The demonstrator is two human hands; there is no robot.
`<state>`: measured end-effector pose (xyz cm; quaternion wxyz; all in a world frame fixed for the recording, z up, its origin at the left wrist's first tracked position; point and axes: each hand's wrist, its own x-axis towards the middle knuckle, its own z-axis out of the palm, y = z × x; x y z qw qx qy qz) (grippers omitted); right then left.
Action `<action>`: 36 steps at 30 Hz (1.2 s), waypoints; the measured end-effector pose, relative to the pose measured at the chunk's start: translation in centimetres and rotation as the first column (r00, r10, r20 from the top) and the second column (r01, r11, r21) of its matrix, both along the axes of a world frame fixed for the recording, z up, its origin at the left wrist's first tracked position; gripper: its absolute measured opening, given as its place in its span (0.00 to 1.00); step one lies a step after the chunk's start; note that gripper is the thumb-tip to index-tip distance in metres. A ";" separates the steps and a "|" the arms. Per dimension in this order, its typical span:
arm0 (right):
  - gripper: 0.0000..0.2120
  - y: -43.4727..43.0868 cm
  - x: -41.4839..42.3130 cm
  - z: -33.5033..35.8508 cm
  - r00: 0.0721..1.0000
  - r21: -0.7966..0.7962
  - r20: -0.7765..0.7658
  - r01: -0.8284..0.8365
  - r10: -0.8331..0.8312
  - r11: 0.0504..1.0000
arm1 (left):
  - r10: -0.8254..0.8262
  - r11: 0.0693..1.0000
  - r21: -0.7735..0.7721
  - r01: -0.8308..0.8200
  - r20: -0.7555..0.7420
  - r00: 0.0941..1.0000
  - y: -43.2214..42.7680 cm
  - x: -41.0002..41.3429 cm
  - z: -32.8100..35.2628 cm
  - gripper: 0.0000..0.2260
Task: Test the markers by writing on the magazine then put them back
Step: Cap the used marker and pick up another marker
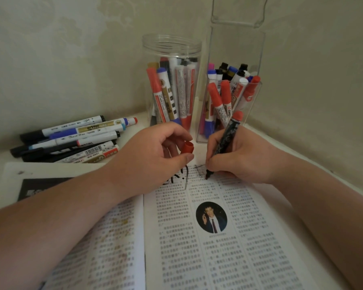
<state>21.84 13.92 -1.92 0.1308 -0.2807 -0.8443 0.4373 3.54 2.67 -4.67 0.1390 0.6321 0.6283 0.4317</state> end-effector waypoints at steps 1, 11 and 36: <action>0.07 0.0 0.0 0.0 1.000 0.006 0.008 -0.007 0.007 1.000 | -0.003 1.000 -0.008 0.003 0.008 1.000 0.0 0.0 0.0 0.12; 0.16 -0.8 0.2 0.3 0.894 -0.251 -0.428 0.021 -0.131 0.968 | -0.088 0.993 -0.070 0.093 0.071 0.994 -0.5 0.2 0.8 0.12; 0.04 -1.6 -0.9 -0.3 0.890 0.136 -0.451 -0.004 0.065 0.991 | -0.155 0.982 -0.061 0.178 0.269 0.950 -0.9 0.9 1.5 0.36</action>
